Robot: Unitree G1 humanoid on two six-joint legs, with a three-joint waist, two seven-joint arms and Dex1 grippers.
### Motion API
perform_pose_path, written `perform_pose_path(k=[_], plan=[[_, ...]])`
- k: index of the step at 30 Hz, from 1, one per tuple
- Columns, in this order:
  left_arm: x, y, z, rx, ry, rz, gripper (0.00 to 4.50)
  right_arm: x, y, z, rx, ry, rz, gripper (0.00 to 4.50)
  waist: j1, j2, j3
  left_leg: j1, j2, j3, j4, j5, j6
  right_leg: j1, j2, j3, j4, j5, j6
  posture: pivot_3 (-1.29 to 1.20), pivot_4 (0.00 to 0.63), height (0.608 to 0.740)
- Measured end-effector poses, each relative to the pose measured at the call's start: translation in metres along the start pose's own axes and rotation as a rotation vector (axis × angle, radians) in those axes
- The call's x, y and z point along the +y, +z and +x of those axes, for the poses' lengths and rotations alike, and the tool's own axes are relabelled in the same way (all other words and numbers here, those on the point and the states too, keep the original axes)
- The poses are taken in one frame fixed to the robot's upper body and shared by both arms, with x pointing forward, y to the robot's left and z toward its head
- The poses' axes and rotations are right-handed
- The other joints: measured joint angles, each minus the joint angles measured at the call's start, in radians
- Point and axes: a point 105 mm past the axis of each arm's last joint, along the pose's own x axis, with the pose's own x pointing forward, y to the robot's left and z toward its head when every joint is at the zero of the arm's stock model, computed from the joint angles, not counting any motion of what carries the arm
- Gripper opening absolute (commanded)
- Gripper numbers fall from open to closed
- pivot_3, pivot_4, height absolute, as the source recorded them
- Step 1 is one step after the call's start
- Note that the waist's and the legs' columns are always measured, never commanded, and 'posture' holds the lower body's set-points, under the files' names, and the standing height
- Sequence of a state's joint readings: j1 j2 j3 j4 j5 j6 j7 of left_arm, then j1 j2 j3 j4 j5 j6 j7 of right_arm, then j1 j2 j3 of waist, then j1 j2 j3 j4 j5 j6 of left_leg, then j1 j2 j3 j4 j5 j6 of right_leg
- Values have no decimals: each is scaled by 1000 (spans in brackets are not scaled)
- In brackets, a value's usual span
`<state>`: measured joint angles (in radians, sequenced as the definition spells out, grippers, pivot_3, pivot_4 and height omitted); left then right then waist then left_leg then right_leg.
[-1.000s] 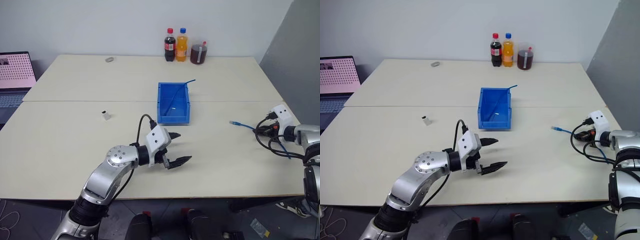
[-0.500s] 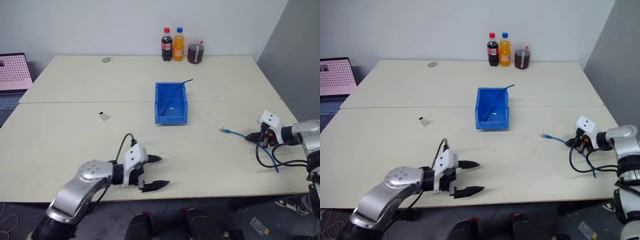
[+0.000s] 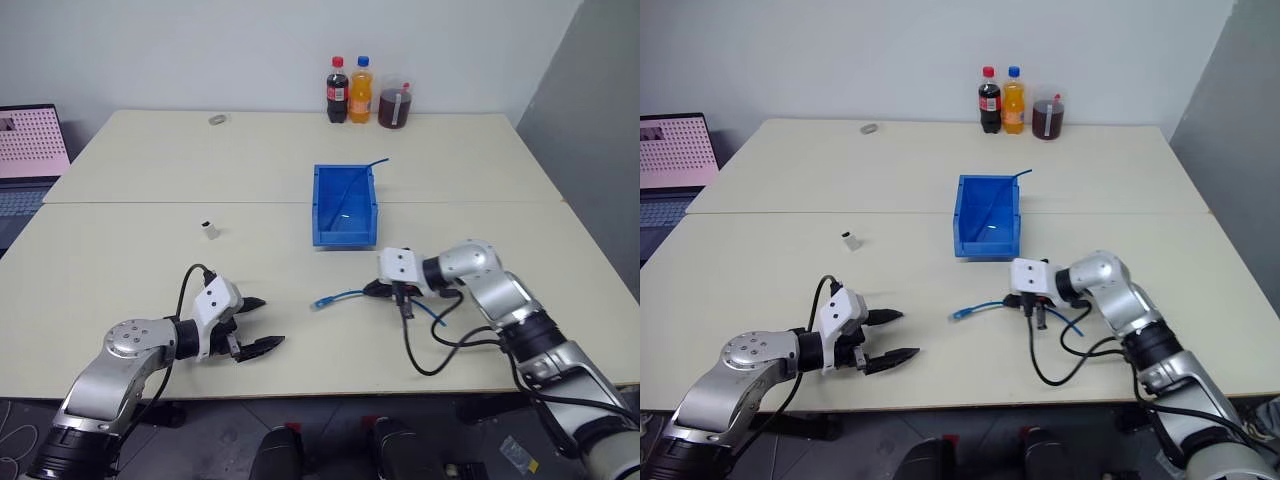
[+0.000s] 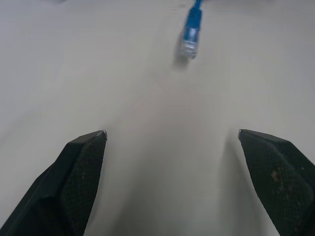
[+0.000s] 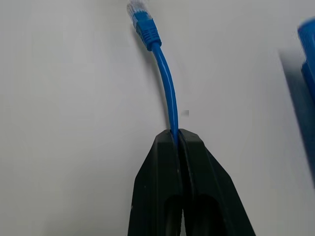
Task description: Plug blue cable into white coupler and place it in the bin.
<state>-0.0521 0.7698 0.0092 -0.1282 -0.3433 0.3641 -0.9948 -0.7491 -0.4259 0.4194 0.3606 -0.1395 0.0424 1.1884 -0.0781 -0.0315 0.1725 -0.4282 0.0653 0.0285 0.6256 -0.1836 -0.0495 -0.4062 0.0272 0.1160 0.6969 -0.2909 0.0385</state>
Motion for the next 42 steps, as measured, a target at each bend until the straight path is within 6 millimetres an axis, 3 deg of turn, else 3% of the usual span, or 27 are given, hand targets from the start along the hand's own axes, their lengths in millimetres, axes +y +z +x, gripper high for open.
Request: perform_pose_path(k=[4, 5, 10, 13, 19, 24, 29, 42], plan=[[2, -3, -1, 4, 9, 11, 4500, 1, -6, 9, 13, 6, -7, 45, 9, 0, 0, 0, 0, 0, 0, 0, 0, 0, -1, -1, 0, 0, -2, 0, 150, 740], [3, -3, -1, 3, 12, 16, 4500, 0, -6, 10, 14, 1, -13, 467, 9, 0, 0, 0, 0, 0, 0, 0, 0, 0, -1, -1, 0, 0, -2, 0, 150, 740], [6, -5, 1, -8, 22, 20, 4500, -2, -5, 11, 16, -5, -28, 1411, 9, 0, -1, 1, 0, -1, 0, 0, 0, 1, -1, -2, 1, -1, -2, 0, 150, 740], [14, 0, 7, -29, 35, 15, 4500, -3, -4, 8, 17, -8, -10, 2245, 14, -1, -1, 1, 0, -1, 0, 0, 0, 1, -1, -2, 1, -1, -1, 0, 150, 740], [21, 12, 31, -60, 11, 33, 4500, 13, 11, -7, -39, 47, 106, 3671, 31, -1, -1, -1, -1, -2, 0, 0, 0, 1, -1, -3, 1, -1, -1, 0, 150, 740], [18, 21, 49, -62, -47, 68, 4500, 33, 24, -28, -102, 16, 220, 3671, 46, -1, -1, -2, -1, -4, 1, 0, 0, 1, -1, -4, 1, -1, 0, 0, 150, 740], [16, 24, 57, -32, -92, 119, 4500, 53, 23, -30, -109, -20, 323, 3671, 48, -1, -1, -2, -1, -4, 2, 0, 0, 1, -1, -5, 1, -2, 2, 0, 150, 740], [4, 28, 75, 4, -189, 214, 1909, 51, 29, -38, -121, -158, 402, 3735, 49, -1, -5, -2, -1, -5, 2, 0, 0, 2, -1, -5, 0, -3, 3, 0, 150, 740]])
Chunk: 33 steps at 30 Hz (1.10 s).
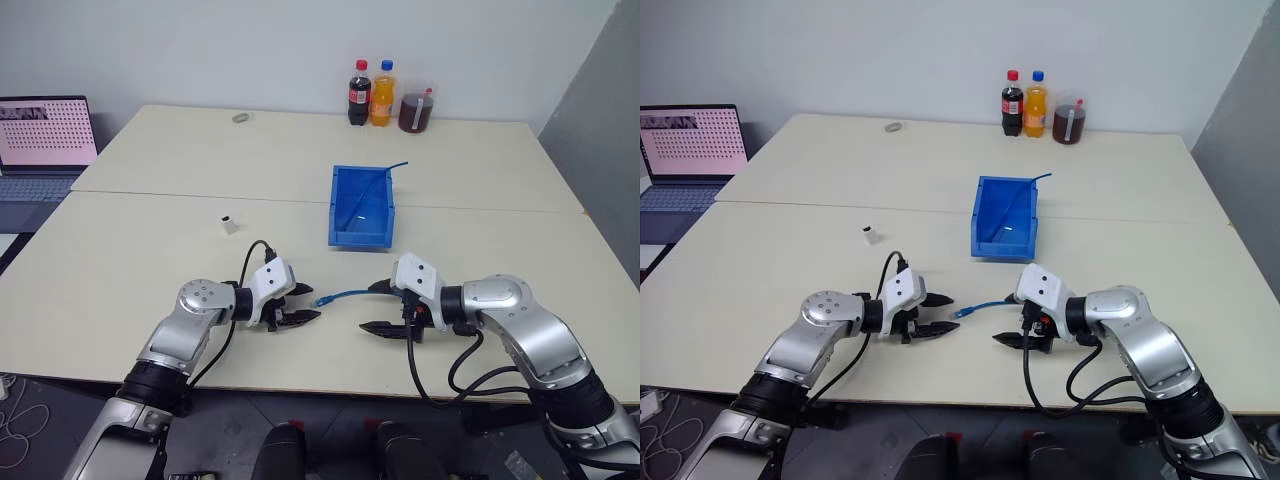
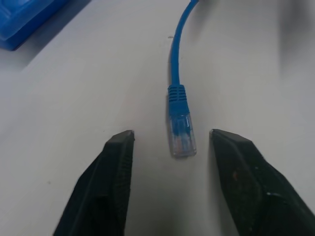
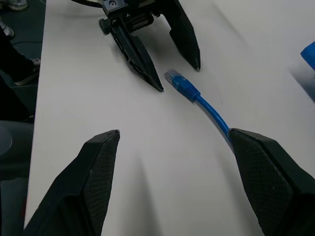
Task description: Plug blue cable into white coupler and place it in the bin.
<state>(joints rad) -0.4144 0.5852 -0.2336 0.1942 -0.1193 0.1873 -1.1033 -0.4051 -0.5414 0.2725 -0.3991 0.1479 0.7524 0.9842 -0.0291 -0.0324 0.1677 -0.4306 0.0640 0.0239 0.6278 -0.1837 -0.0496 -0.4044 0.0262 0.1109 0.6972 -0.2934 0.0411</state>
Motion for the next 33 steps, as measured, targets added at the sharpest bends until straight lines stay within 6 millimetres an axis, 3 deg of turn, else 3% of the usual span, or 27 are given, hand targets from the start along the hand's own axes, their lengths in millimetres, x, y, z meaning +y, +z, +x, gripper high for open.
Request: perform_pose_path(k=[6, 9, 24, 33], plan=[[-5, -1, 3, 8, -26, 7, 642, -4, 7, -2, -48, -46, 12, 3735, 0, 1, -5, 0, 0, 0, 0, 0, 0, 0, 0, 0, 0, 0, 0, 0, 150, 740], [-7, -2, 3, 8, -35, 4, 251, -2, 8, -2, -87, -50, 53, 3735, -1, 1, -8, 0, 0, 0, 0, 0, 0, 0, 0, 0, 0, 0, 0, 0, 150, 740], [-3, 12, -3, -123, -87, -305, 248, 45, 4, -7, -277, 30, 240, 3735, -6, 1, -7, -3, 1, -8, 0, 0, 0, 0, 1, -7, 0, -1, -2, 0, 150, 740], [-14, 49, -14, -270, -206, -376, 248, 29, 3, 0, -372, -24, 427, 3735, -14, 1, -6, -4, 1, -13, 0, 0, 0, 0, 3, -11, 0, -2, -3, 0, 150, 740]])
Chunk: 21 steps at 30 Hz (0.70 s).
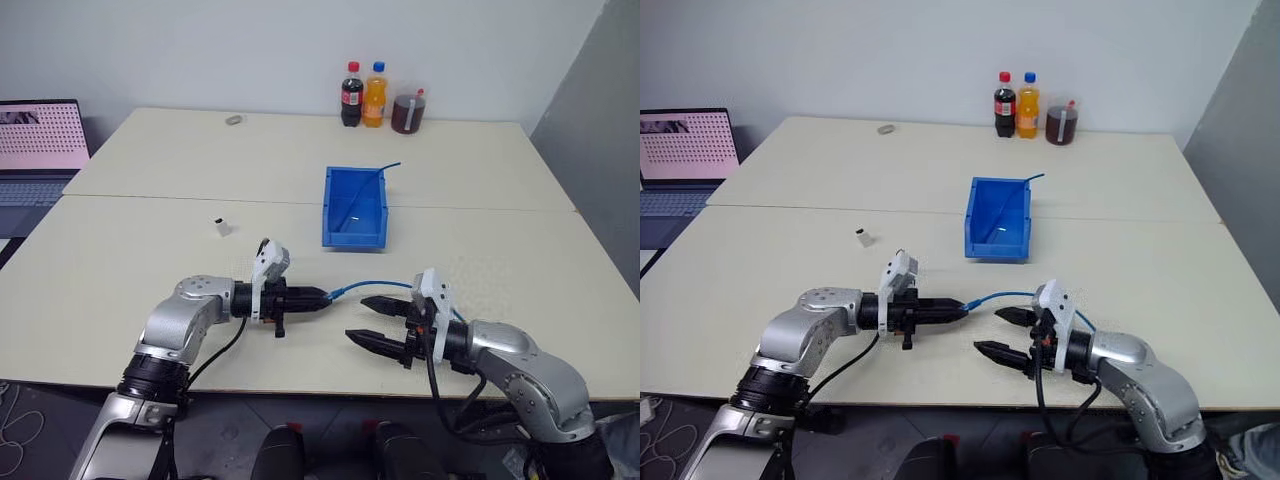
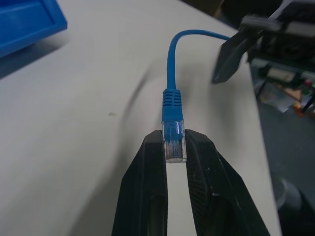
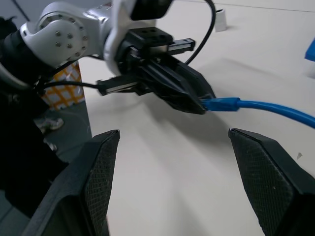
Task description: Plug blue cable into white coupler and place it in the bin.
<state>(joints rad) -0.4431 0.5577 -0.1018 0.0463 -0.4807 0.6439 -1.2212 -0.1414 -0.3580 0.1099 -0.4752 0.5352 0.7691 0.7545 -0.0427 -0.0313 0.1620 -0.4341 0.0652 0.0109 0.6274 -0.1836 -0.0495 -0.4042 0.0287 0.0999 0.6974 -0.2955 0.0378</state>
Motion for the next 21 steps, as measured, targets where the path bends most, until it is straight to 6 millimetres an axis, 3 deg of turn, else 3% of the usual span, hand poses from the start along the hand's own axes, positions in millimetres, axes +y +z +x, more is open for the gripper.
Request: perform_pose_path(k=[8, 19, 21], plan=[[-13, 13, 1, -54, -64, -67, 248, -17, 11, 9, -79, -30, 77, 3735, -8, 0, 1, 0, 0, -1, 0, 0, 0, 0, 0, -1, 0, 0, 0, 0, 150, 740], [-16, 17, 2, -63, -64, -73, 248, -12, 21, 13, -116, 38, 126, 3735, -12, 0, 1, 0, 0, -1, -1, 0, 0, 0, 0, -1, 0, 0, -1, 0, 150, 740], [-16, 17, 2, -65, -59, -77, 248, -10, 23, 14, -120, 48, 128, 3379, -12, 0, 1, 0, 0, -1, -1, 0, 0, 0, 0, -1, 0, 0, -1, 0, 150, 740]])
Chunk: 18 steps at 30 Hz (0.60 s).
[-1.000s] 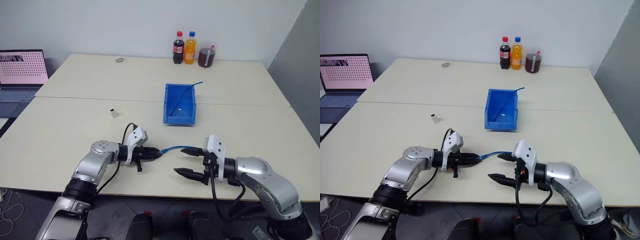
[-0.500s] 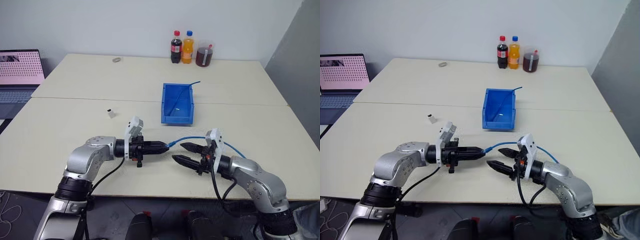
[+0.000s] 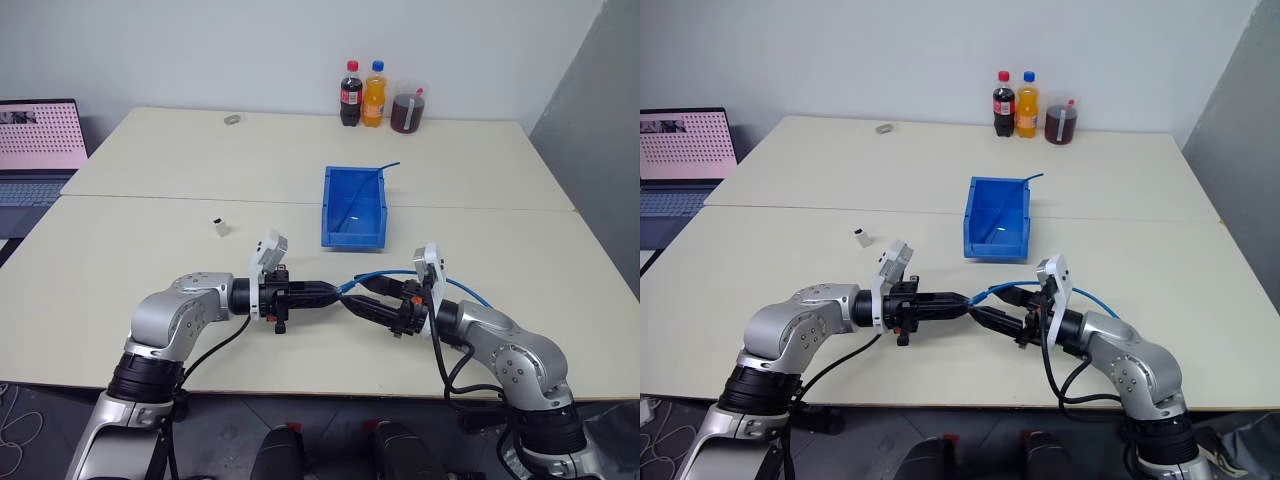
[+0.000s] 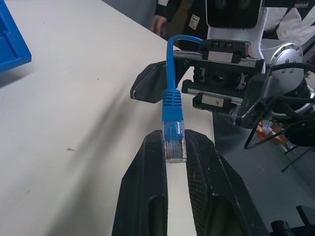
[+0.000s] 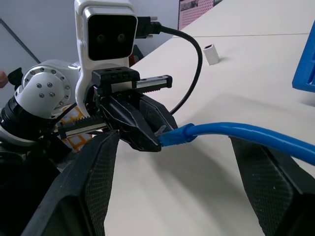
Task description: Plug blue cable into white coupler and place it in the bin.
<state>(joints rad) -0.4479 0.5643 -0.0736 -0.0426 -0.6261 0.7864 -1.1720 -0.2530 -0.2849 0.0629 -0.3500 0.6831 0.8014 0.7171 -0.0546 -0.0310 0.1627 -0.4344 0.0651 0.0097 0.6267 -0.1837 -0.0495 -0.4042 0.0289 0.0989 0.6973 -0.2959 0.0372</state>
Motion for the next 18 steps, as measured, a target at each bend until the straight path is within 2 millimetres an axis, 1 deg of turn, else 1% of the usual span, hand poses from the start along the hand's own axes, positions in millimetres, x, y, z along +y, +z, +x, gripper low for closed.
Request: perform_pose_path(k=[4, 7, 8, 10, 13, 14, 18], plan=[[0, 0, 0, 4, 1, -8, 248, 0, 2, 1, 0, 8, -4, 2513, 0, 0, 0, 0, 0, 0, 0, 0, 0, 0, 0, 0, 0, 0, 0, 0, 150, 740], [-1, 0, 0, 5, -1, -5, 248, 0, 1, 1, 9, 9, 1, 1744, 0, 0, 0, 0, 0, 0, 0, 0, 0, 0, 0, 0, 0, 0, 0, 0, 150, 740], [-1, 0, 0, 5, -2, -4, 248, 0, 1, 1, 12, 9, 1, 1574, 0, 0, 0, 0, 0, 0, 0, 0, 0, 0, 0, 0, 0, 0, 0, 0, 150, 740], [-3, 1, 0, 9, -6, 5, 248, -1, 1, -1, 19, 5, -2, 965, 0, 0, 0, 0, 0, 0, 0, 0, 0, 0, 0, 0, 0, 0, 0, 0, 150, 740], [-4, 1, -1, 13, -6, 9, 248, -1, 2, -1, 25, 9, -10, 296, -1, 0, 0, 0, 0, 0, 0, 0, 0, 0, 0, 0, 0, 0, 0, 0, 150, 740], [-4, 1, -1, 15, -5, 9, 248, -1, 3, -1, 26, 12, -12, 175, -1, 0, 0, 0, 0, 0, -1, 0, 0, 0, 0, 0, 0, 0, 0, 0, 150, 740], [-4, 2, -2, 16, -6, 12, 248, 0, 4, -1, 36, 23, -18, 92, -1, 0, 0, 0, 0, 0, -1, 0, 0, 0, 0, 0, 0, 0, 0, 0, 150, 740]])
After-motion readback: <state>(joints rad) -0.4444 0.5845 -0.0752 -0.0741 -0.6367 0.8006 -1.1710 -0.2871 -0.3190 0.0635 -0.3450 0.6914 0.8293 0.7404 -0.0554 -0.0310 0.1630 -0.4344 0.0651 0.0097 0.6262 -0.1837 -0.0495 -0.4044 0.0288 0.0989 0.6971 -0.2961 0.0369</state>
